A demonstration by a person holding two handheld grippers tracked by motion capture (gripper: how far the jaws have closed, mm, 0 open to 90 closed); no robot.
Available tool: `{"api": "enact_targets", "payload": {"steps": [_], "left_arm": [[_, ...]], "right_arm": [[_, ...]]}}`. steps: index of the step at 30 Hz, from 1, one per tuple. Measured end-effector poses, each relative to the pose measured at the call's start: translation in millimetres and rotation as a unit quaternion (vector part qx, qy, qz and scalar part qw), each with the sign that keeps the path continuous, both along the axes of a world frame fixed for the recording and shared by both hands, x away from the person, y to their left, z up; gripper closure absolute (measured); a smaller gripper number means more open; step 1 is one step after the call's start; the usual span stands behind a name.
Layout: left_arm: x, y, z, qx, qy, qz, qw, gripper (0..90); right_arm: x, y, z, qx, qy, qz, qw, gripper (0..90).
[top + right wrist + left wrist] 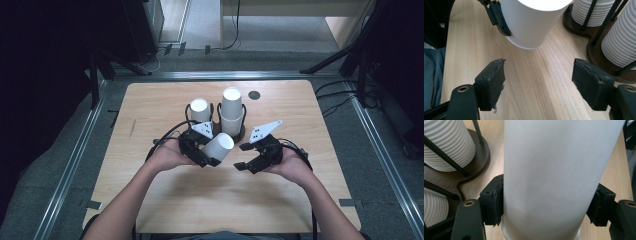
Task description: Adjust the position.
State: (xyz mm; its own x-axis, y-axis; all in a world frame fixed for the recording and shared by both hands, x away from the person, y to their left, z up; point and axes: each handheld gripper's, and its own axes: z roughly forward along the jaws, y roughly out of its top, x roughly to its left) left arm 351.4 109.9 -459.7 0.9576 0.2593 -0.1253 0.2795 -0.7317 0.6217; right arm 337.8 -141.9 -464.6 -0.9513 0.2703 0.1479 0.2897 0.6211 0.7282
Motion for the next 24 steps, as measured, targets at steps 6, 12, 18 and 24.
{"api": "enact_targets", "payload": {"steps": [6, 12, 18, 24], "left_arm": [[2.6, -8.2, 4.2, 0.041, -0.017, -0.037, 0.9983, 28.3], [6.1, -14.0, 6.3, 0.046, -0.017, -0.038, 0.9981, 28.3], [4.8, -18.7, -0.7, 0.059, -0.009, -0.053, 0.9968, 28.3], [0.9, -25.4, -8.3, 0.071, -0.004, -0.071, 0.9949, 28.2]], "right_arm": [[-0.7, 0.9, 1.0, 0.000, -0.002, -0.005, 1.0000, 26.3], [-0.1, -0.4, 3.0, 0.008, -0.007, -0.007, 0.9999, 26.2], [1.1, -0.6, 2.9, 0.011, -0.004, -0.003, 0.9999, 26.1], [2.4, 5.9, 3.3, 0.016, -0.004, 0.014, 0.9998, 25.9]]}}
